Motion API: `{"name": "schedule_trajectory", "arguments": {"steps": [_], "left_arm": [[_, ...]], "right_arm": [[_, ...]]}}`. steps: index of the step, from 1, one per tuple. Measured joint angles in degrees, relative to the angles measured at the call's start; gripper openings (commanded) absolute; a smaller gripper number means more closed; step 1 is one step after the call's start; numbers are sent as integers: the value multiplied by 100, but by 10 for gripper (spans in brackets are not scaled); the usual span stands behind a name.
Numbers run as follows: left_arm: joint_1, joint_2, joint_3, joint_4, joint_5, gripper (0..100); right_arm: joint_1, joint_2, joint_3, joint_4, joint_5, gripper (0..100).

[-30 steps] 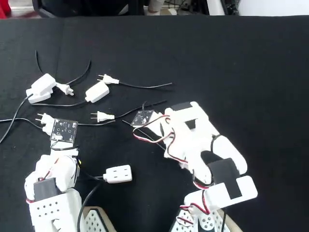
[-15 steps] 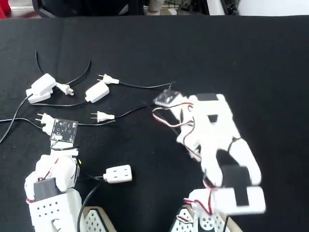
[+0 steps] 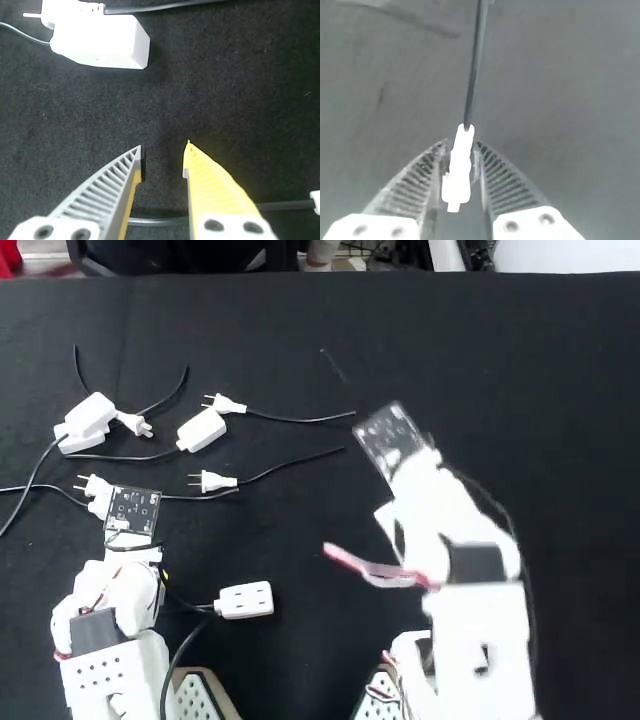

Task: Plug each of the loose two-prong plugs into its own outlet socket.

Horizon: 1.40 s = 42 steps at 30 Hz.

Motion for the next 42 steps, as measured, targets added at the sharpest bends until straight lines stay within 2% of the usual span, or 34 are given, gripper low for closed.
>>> {"name": "schedule_trajectory", "arguments": {"steps": [5,9,14,19,22,25,28,30,34,37,42], "left_arm": [[0,0,0,0,0,141],[0,0,0,0,0,141],[0,0,0,0,0,141],[0,0,0,0,0,141],[0,0,0,0,0,141],[0,0,0,0,0,144],[44,0,0,0,-97,145],[229,0,-62,0,-316,145],[738,9,-651,176,-1029,157],[1160,0,-1090,229,-1415,187],[2198,0,-1486,712,-1969,191]], "right_arm": [[9,-2295,1380,-1020,-993,14],[-457,-3727,2541,-1732,-1925,15],[-1187,-3877,3543,-2391,-2549,16],[-2233,-3877,3596,-2558,-3262,13],[-2778,-3877,3596,-2558,-3270,12],[-2857,-3877,3596,-2593,-3174,12],[-2479,-3877,3596,-2848,-3182,12],[-1899,-3877,3596,-3138,-3244,12],[-677,-3877,3596,-3297,-3903,12],[-369,-3877,3596,-2971,-4431,12],[255,-3877,3596,-2884,-4607,12]]}}
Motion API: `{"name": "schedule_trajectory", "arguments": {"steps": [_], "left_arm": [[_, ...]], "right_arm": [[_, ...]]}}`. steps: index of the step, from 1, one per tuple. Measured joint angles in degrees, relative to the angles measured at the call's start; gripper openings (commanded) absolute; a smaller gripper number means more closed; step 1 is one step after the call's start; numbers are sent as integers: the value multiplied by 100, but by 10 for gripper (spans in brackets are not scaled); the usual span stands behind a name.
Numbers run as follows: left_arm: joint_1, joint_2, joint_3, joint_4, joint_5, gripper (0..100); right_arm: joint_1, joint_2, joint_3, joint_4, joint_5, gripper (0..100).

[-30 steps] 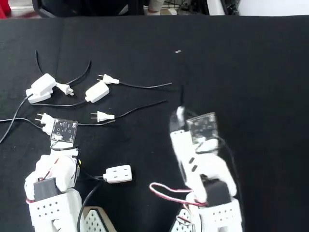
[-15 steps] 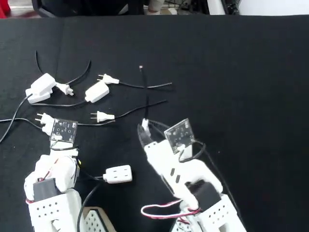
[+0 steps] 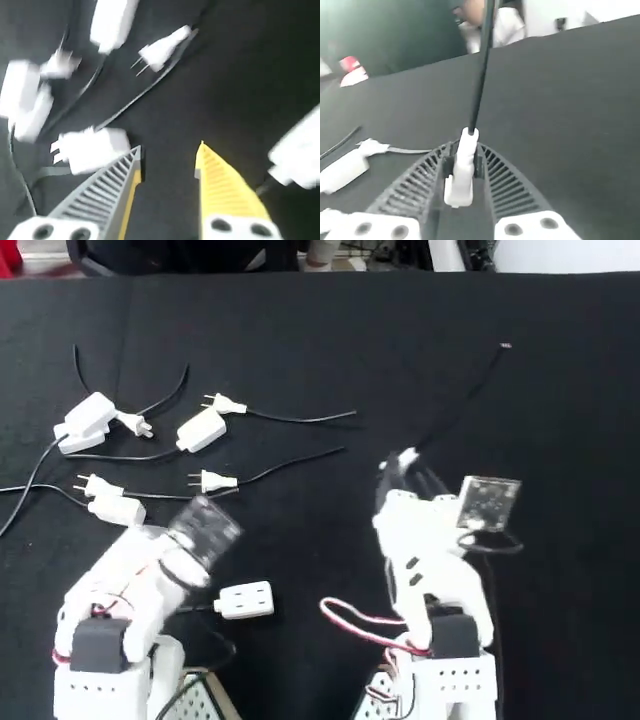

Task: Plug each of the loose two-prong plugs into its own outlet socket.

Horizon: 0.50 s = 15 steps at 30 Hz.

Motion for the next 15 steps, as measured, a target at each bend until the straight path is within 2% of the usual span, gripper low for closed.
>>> {"name": "schedule_trajectory", "arguments": {"steps": [4,9,15], "left_arm": [[1055,18,-149,369,-422,192],[2233,18,-281,668,-800,202],[2866,264,-26,431,-1363,325]], "right_arm": [[484,0,0,53,-70,12],[624,0,0,211,-308,12],[624,0,0,308,-325,12]]}}
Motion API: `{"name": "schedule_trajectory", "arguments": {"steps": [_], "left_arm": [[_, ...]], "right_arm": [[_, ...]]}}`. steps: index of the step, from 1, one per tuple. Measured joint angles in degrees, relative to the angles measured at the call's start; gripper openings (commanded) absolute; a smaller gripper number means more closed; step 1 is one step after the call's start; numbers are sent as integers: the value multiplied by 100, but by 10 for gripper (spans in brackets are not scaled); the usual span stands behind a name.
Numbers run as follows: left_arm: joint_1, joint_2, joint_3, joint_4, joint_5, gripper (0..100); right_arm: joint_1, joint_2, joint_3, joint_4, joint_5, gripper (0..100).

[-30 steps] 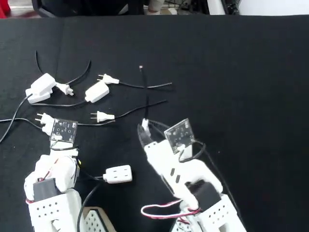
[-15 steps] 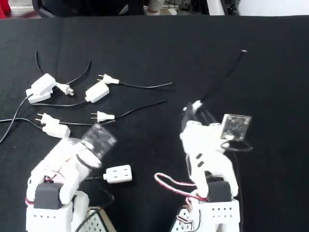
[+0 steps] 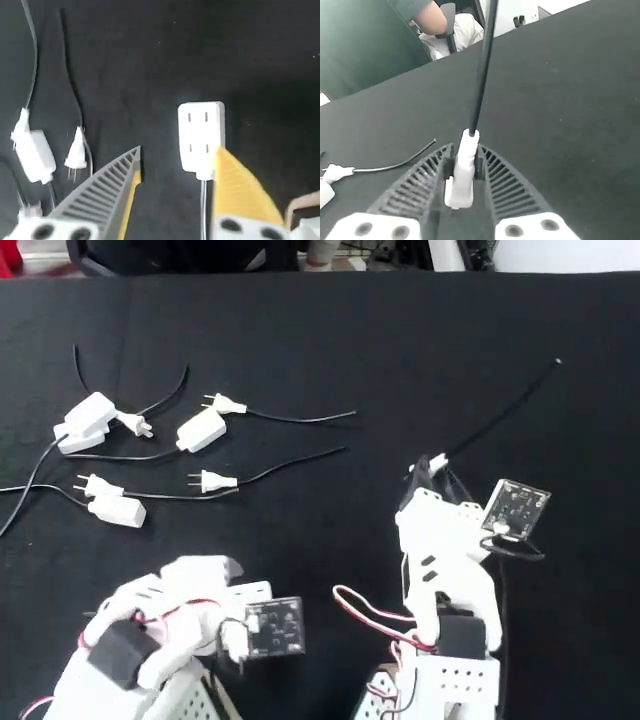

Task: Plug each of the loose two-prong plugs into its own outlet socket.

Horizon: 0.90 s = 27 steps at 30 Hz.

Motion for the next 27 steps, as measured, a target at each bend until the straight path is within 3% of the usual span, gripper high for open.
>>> {"name": "schedule_trajectory", "arguments": {"steps": [8,18,24,27], "left_arm": [[-62,1591,211,-765,-299,343],[-1081,4088,-615,-1618,-818,343],[-1125,5196,-1213,-1925,-114,341],[-1125,5495,-1327,-1925,246,282]], "right_arm": [[0,0,0,53,0,12],[0,0,0,149,0,12],[0,0,0,149,-18,12],[0,0,0,149,-18,12]]}}
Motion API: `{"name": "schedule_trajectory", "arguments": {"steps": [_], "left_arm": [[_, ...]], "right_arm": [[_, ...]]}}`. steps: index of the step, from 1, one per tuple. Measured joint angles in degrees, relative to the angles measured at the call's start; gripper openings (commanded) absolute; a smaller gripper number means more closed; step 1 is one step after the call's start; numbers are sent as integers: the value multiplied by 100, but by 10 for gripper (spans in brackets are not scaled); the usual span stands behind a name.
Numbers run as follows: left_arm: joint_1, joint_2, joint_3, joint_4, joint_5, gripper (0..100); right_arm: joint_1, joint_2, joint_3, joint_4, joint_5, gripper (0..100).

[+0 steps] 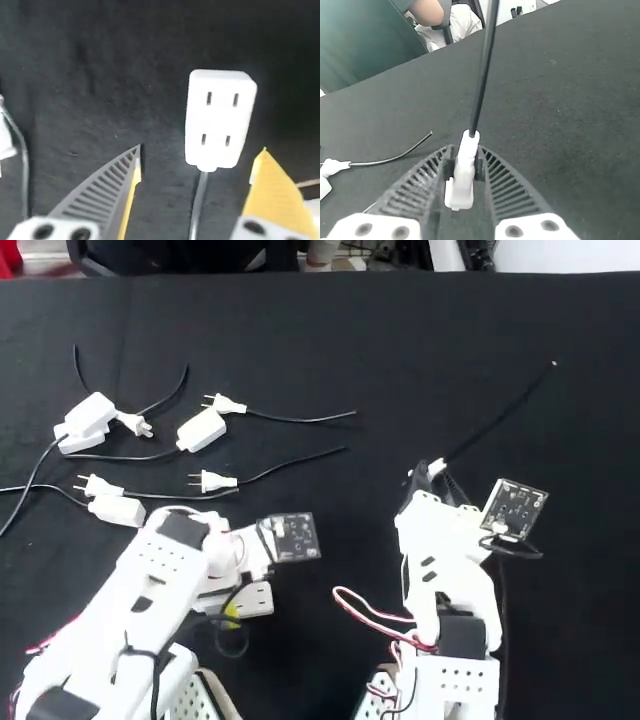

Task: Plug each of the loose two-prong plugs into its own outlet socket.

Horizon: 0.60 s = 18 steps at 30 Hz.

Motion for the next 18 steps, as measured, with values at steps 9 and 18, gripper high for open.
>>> {"name": "schedule_trajectory", "arguments": {"steps": [9,18], "left_arm": [[413,167,466,-721,800,224],[589,167,589,-1029,985,156]], "right_arm": [[0,0,0,0,0,12],[0,0,0,105,0,12]]}}
